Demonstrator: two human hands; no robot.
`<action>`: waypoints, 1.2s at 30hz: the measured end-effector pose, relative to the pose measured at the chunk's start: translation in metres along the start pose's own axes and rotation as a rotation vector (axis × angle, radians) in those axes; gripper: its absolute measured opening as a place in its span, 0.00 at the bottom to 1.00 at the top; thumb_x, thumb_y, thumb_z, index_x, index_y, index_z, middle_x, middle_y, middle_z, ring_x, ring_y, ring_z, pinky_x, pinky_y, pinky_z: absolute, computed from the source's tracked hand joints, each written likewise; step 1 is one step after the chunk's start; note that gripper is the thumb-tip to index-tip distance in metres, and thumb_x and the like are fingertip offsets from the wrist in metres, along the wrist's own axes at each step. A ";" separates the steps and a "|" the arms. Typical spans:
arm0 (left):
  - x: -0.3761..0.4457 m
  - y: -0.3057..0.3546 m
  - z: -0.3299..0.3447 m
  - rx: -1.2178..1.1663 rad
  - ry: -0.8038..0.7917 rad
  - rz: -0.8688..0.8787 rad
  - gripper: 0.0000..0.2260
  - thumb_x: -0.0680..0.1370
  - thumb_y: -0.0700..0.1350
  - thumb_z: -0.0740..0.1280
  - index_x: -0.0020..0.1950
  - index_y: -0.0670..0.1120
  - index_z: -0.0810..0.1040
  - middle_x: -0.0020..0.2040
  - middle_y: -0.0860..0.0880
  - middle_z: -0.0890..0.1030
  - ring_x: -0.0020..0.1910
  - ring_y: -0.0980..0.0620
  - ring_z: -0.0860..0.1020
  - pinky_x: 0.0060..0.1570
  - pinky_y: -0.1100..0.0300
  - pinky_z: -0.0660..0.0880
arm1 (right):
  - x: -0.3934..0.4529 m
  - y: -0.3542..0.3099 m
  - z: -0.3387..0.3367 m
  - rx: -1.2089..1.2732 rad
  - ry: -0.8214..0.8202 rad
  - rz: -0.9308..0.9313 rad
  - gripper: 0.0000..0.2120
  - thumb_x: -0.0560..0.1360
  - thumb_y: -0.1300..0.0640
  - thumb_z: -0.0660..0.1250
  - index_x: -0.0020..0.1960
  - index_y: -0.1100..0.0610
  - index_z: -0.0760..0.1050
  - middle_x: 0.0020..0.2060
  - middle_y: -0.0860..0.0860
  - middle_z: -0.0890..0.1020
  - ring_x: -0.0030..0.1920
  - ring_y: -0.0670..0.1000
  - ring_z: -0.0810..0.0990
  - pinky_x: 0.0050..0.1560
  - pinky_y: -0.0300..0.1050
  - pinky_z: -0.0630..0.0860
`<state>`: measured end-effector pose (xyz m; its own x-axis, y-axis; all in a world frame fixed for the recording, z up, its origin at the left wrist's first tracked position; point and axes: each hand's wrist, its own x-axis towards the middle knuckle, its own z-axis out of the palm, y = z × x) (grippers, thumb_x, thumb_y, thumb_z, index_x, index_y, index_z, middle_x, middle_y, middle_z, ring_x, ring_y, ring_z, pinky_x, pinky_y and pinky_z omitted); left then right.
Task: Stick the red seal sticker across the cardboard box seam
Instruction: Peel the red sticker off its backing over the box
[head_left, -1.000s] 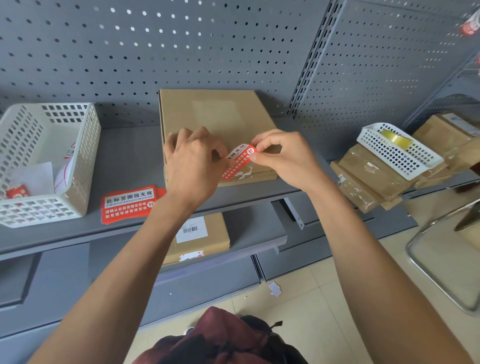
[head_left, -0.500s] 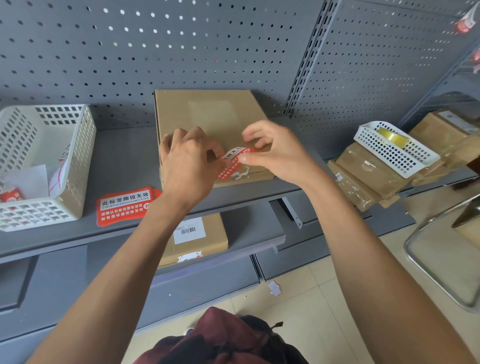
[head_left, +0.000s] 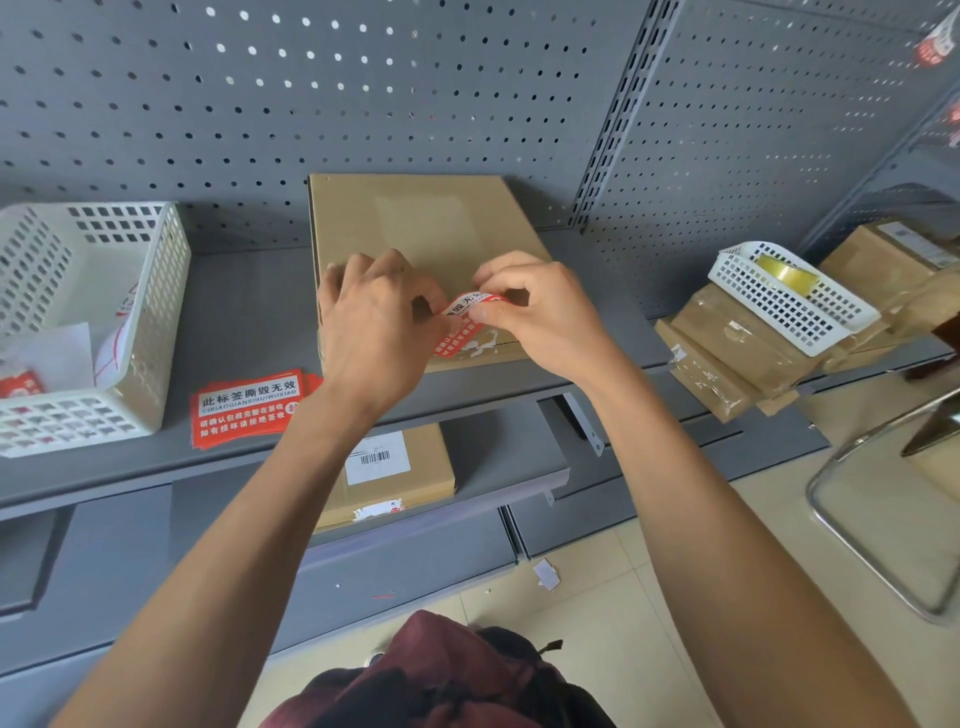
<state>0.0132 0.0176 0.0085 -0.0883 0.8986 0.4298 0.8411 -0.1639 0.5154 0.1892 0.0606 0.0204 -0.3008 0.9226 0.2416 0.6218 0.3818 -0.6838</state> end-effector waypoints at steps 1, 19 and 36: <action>0.000 0.000 -0.001 -0.002 -0.005 0.001 0.06 0.72 0.54 0.76 0.40 0.54 0.84 0.45 0.50 0.78 0.51 0.43 0.74 0.64 0.49 0.63 | 0.000 0.000 0.001 -0.016 -0.005 0.003 0.04 0.73 0.58 0.75 0.46 0.58 0.85 0.52 0.45 0.83 0.52 0.43 0.80 0.52 0.26 0.68; 0.000 -0.002 -0.005 -0.012 -0.040 0.030 0.09 0.71 0.59 0.75 0.40 0.55 0.82 0.45 0.50 0.78 0.52 0.44 0.74 0.64 0.48 0.64 | 0.001 -0.001 -0.003 -0.001 -0.062 0.022 0.02 0.74 0.60 0.74 0.43 0.58 0.84 0.53 0.45 0.82 0.50 0.42 0.78 0.48 0.21 0.65; 0.000 -0.009 -0.007 -0.032 -0.064 0.067 0.06 0.78 0.51 0.69 0.46 0.53 0.85 0.49 0.48 0.80 0.53 0.42 0.74 0.66 0.44 0.64 | 0.004 -0.001 -0.006 -0.006 -0.108 0.020 0.02 0.74 0.60 0.74 0.43 0.57 0.83 0.56 0.49 0.81 0.52 0.46 0.79 0.48 0.21 0.65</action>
<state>0.0022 0.0159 0.0087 0.0023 0.9092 0.4163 0.8267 -0.2360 0.5108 0.1918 0.0647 0.0263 -0.3645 0.9187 0.1522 0.6322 0.3641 -0.6839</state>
